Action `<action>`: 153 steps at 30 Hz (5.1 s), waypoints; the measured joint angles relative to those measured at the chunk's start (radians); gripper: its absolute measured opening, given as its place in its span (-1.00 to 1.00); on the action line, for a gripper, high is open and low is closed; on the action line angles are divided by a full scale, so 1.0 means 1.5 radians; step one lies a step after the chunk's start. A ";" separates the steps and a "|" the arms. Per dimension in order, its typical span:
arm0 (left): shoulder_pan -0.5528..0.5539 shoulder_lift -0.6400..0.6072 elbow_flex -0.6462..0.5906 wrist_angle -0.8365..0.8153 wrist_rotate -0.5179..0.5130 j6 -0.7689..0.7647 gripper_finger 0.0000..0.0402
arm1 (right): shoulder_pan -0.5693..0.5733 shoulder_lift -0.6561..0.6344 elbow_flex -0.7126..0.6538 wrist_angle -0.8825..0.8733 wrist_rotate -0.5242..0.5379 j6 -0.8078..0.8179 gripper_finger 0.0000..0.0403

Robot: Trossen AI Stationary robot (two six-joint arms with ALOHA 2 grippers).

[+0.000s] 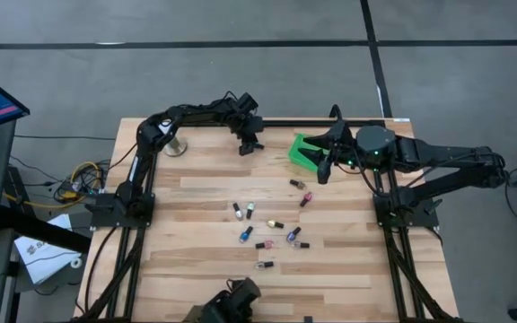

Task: Pick & Place Nail Polish
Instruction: Put the light blue nail polish into the green bin

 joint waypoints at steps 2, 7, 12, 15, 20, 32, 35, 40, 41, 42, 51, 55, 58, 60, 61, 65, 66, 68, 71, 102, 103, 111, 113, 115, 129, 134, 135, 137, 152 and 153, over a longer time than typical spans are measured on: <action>0.000 0.000 0.000 -0.006 -0.010 -0.004 -0.52 | 0.004 0.000 0.000 0.000 -0.001 0.000 -0.18; -0.003 -0.018 -0.004 -0.028 -0.035 -0.034 -0.49 | 0.009 0.000 0.000 0.000 -0.001 0.000 -0.19; -0.018 -0.036 -0.004 -0.042 -0.051 -0.015 -0.40 | 0.009 0.000 0.000 0.001 0.000 0.000 -0.18; -0.041 -0.036 -0.026 -0.063 -0.047 -0.013 -0.37 | 0.009 0.000 0.000 0.002 0.000 0.000 -0.19; -0.078 -0.051 -0.068 -0.037 -0.068 -0.028 -0.38 | 0.012 0.000 0.000 0.001 0.000 0.000 -0.19; -0.124 -0.127 -0.181 0.002 -0.139 0.037 -0.40 | 0.013 0.000 0.000 0.001 0.000 0.000 -0.21; -0.140 -0.138 -0.202 0.019 -0.153 0.053 -0.44 | 0.013 0.000 0.000 0.000 0.000 -0.001 -0.21; -0.161 -0.140 -0.228 0.024 -0.164 0.054 -0.48 | 0.013 0.000 0.000 0.002 0.000 -0.005 -0.21; -0.164 -0.140 -0.232 0.026 -0.168 0.054 -0.48 | 0.013 0.000 0.000 0.002 0.000 -0.005 -0.21; -0.167 -0.140 -0.233 0.026 -0.171 0.054 -0.48 | 0.013 0.000 0.000 0.002 0.000 -0.005 -0.21; -0.165 -0.211 -0.242 0.039 -0.174 -0.004 -0.50 | 0.017 0.000 0.000 -0.006 0.000 -0.005 -0.21; -0.162 -0.269 -0.240 0.048 -0.172 -0.035 -0.56 | 0.017 0.000 0.000 -0.008 0.000 -0.005 -0.21; -0.164 -0.322 -0.240 0.063 -0.151 -0.071 -0.68 | 0.017 0.000 0.000 -0.008 0.000 -0.005 -0.21; -0.165 -0.360 -0.238 0.082 -0.134 -0.095 -0.78 | 0.015 0.007 0.001 -0.005 0.002 -0.005 -0.21; -0.165 -0.376 -0.238 0.087 -0.128 -0.104 -0.83 | 0.013 0.014 0.002 -0.002 0.002 -0.005 -0.20; -0.165 -0.419 -0.238 0.104 -0.123 -0.109 -0.99 | 0.005 0.038 0.001 0.000 0.002 -0.006 -0.16; -0.163 -0.426 -0.237 0.109 -0.123 -0.113 -0.99 | 0.004 0.046 0.001 -0.002 0.002 -0.005 -0.15; -0.160 -0.429 -0.237 0.107 -0.125 -0.137 -0.97 | 0.002 0.065 0.001 -0.003 0.003 -0.005 -0.11; -0.160 -0.427 -0.238 0.103 -0.132 -0.178 -0.87 | -0.015 0.102 0.001 -0.008 0.018 0.010 -0.04; -0.241 -0.880 -0.237 -0.138 -0.283 -0.452 -0.09 | -0.274 0.865 0.677 -0.453 -0.315 -0.550 0.19; -0.245 -0.884 -0.237 -0.143 -0.287 -0.457 -0.10 | -0.274 0.882 0.701 -0.467 -0.311 -0.560 0.19; -0.262 -0.890 -0.237 -0.146 -0.297 -0.472 -0.13 | -0.297 0.926 0.777 -0.507 -0.259 -0.606 0.19; -0.262 -0.888 -0.237 -0.146 -0.297 -0.473 -0.12 | -0.306 0.927 0.776 -0.514 -0.259 -0.622 0.19; -0.262 -0.886 -0.237 -0.147 -0.297 -0.476 -0.12 | -0.316 0.928 0.776 -0.509 -0.259 -0.632 0.18; -0.179 -0.779 -0.383 0.051 -0.303 -0.380 -0.12 | -0.353 0.765 0.776 -0.645 -0.366 -0.543 0.09; -0.118 -0.678 -0.515 0.315 -0.211 -0.326 -0.10 | -0.352 0.638 0.776 -0.658 -0.365 -0.500 0.06; -0.107 -0.653 -0.530 0.357 -0.190 -0.315 -0.07 | -0.350 0.615 0.776 -0.660 -0.365 -0.492 0.05; -0.093 -0.596 -0.543 0.409 -0.144 -0.298 0.02 | -0.344 0.577 0.776 -0.665 -0.365 -0.475 0.04; -0.103 -0.337 -0.543 0.554 -0.122 -0.264 0.69 | -0.281 0.438 0.776 -0.670 -0.364 -0.371 -0.05; -0.102 -0.329 -0.543 0.554 -0.122 -0.259 0.67 | -0.276 0.438 0.776 -0.670 -0.364 -0.368 -0.06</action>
